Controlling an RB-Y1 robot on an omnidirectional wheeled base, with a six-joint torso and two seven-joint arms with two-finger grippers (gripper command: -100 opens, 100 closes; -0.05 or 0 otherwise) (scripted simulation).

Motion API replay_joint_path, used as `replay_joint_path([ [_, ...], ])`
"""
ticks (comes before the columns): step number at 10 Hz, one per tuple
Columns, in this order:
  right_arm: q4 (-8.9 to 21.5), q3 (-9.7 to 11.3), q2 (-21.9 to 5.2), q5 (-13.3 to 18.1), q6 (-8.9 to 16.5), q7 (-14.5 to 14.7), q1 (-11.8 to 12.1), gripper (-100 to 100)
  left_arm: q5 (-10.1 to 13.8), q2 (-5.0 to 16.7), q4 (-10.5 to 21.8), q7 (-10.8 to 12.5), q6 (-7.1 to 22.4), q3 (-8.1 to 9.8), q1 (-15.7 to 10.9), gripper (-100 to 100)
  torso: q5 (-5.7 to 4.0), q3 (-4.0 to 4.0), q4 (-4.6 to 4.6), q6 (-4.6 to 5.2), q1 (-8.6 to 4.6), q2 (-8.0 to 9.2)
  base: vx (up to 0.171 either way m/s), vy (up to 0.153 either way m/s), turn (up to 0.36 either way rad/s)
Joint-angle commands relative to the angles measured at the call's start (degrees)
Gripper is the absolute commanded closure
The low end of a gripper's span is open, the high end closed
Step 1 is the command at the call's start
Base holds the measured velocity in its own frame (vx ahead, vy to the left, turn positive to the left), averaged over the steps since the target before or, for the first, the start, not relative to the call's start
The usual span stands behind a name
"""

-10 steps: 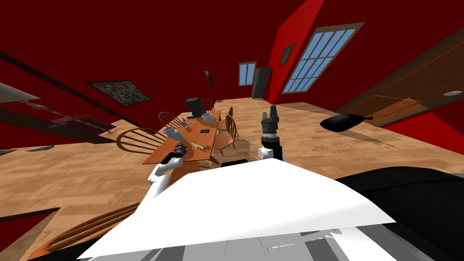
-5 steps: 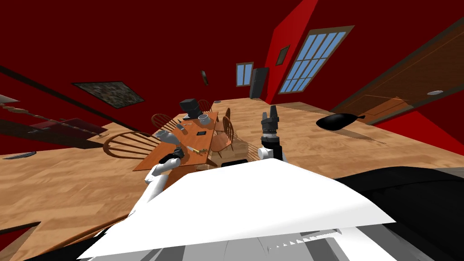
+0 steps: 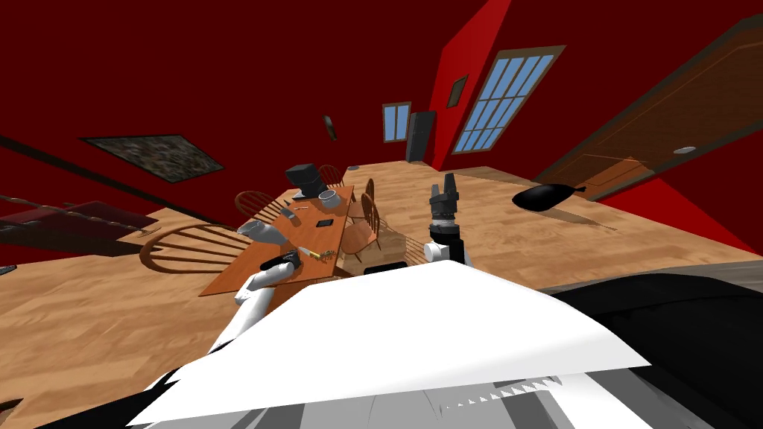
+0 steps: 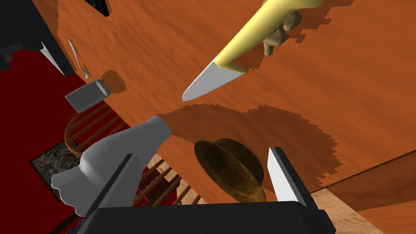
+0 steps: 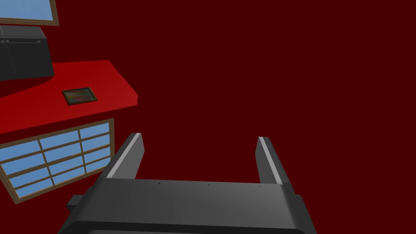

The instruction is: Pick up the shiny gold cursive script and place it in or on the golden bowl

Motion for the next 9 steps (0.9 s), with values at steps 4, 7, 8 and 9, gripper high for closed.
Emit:
replay_joint_path([
  [4,0.0,0.0,0.0,0.0,0.0,0.0,0.0,0,0.61,1.28,4.82,-1.64,6.67,-0.08,-0.84,-100,-0.01,-0.02,0.0,0.03,-0.06,-0.05,0.057,-0.056,-0.089],
  [7,0.0,0.0,0.0,0.0,0.0,0.0,0.0,0,0.94,2.18,9.21,-3.22,11.63,-0.35,-1.7,-100,0.0,0.0,0.0,-0.01,0.04,-0.01,0.065,-0.044,-0.108],
  [8,0.0,0.0,0.0,0.0,0.0,0.0,0.0,0,0.94,2.18,9.21,-3.22,11.78,-0.35,-1.7,-100,0.0,-0.01,0.0,0.02,0.02,-0.03,0.051,-0.042,-0.059],
  [9,0.0,0.0,0.0,0.0,0.0,0.0,0.0,0,1.03,2.55,11.16,-3.99,14.06,-0.52,-2.06,-100,0.0,0.01,0.01,-0.01,0.03,0.02,0.053,-0.059,-0.134],
])
